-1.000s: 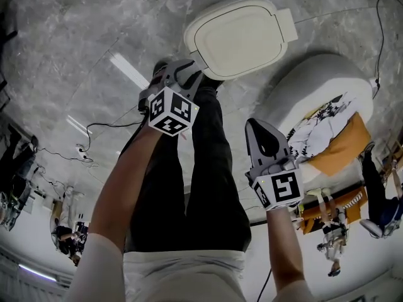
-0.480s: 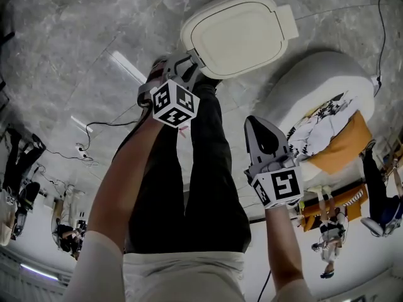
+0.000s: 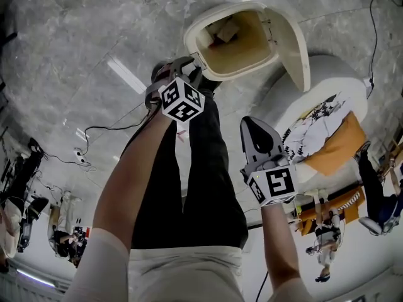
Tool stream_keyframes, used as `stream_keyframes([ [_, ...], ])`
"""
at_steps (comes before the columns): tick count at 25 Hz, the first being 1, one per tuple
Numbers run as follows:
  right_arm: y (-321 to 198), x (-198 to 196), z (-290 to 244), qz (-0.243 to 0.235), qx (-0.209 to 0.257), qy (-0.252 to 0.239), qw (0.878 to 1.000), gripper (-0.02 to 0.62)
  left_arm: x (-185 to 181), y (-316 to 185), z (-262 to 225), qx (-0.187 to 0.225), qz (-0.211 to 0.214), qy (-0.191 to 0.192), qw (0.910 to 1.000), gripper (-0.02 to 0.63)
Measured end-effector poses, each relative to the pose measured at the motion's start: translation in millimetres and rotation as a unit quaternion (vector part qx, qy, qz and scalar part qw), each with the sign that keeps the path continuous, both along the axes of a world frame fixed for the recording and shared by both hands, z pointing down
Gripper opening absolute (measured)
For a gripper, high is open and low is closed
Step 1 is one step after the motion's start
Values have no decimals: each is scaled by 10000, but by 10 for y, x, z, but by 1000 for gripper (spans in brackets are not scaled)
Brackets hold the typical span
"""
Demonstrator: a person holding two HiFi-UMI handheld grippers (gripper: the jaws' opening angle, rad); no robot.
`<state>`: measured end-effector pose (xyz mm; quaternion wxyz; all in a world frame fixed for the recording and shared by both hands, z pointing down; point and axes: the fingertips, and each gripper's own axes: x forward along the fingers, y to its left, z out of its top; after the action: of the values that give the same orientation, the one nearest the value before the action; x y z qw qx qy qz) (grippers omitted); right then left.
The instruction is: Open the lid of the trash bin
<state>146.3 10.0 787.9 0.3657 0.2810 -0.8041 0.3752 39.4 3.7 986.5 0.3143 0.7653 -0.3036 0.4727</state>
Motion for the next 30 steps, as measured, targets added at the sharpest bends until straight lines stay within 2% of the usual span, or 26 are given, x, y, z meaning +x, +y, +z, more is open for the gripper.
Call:
stream_keyframes([
  [5, -12, 0, -164, 46, 127, 86, 9999, 31, 14, 54, -100, -82, 119, 31, 9999, 137],
  [12, 38, 31, -452, 122, 312, 286, 9990, 31, -44, 63, -566, 13, 81, 237, 9997, 135],
  [19, 91, 24, -902, 314, 553, 467, 9969, 31, -246, 82, -1248, 265, 170, 287, 9991, 135],
  [25, -7, -107, -1348, 491, 952, 442, 9933, 31, -402, 30, -1828, 593, 319, 298, 9973, 132],
  [30, -15, -195, -1683, 556, 1105, 377, 9916, 31, -469, 83, -2301, 743, 440, 355, 9956, 123],
])
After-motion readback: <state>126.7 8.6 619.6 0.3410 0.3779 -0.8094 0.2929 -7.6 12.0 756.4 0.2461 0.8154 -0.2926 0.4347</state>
